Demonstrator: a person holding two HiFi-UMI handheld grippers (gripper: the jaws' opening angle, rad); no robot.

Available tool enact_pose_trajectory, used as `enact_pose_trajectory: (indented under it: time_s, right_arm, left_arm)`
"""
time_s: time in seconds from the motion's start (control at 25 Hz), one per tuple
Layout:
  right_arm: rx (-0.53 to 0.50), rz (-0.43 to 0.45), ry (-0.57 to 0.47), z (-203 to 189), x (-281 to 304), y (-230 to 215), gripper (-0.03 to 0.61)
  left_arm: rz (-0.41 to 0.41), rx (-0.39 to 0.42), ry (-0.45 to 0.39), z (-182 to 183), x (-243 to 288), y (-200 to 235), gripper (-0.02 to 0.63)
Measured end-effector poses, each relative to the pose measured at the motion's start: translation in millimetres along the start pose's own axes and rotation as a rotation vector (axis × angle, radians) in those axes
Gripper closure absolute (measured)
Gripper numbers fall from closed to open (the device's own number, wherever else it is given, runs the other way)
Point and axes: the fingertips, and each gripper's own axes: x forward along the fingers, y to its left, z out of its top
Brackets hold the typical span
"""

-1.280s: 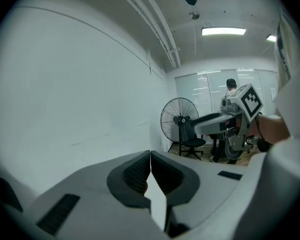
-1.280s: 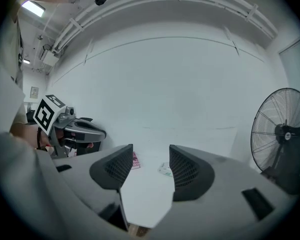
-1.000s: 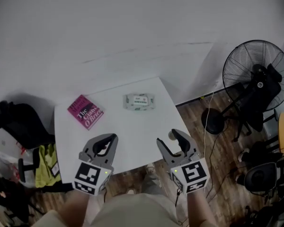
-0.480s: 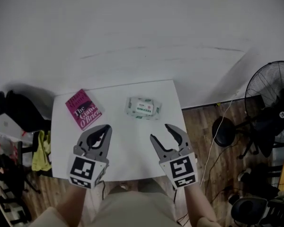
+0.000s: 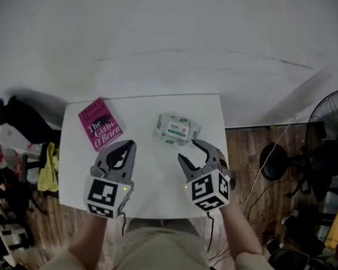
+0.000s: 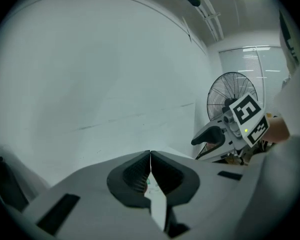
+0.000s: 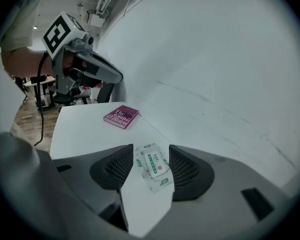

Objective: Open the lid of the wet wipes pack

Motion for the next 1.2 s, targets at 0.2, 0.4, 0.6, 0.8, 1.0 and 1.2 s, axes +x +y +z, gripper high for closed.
enact_pose_trajectory:
  time_s: [0.2, 0.4, 0.6, 0.8, 1.0, 1.2]
  right_arm:
    - [-0.028, -0.036, 0.063, -21.3, 35.1, -8.8, 0.351]
    - [-0.049, -0.089, 0.089, -33.3, 64.5, -11.9, 0.365]
    - [-0.08, -0.097, 0.132, -48.4, 100.7, -9.3, 0.374]
    - [-0.095, -0.086, 0.183, -70.9, 131.6, -4.8, 0.377]
    - [-0.118, -0.083, 0.209, -87.2, 152.3, -0.8, 0.397]
    - [-0.146, -0.073, 0.222, -95.2, 166.9, 5.0, 0.402]
  left_arm:
    - [-0.041, 0.021, 0.045, -21.2, 30.9, -0.2, 0.592]
    - [-0.105, 0.029, 0.094, -49.2, 61.8, -1.4, 0.591]
    - [-0.159, 0.041, 0.145, -79.3, 97.1, -1.2, 0.592]
    - [-0.201, 0.024, 0.199, -114.3, 131.1, -3.9, 0.591]
    - [-0.225, 0.01, 0.26, -151.2, 161.2, -5.8, 0.591]
    - [-0.247, 0.012, 0.296, -175.8, 182.1, -8.4, 0.591]
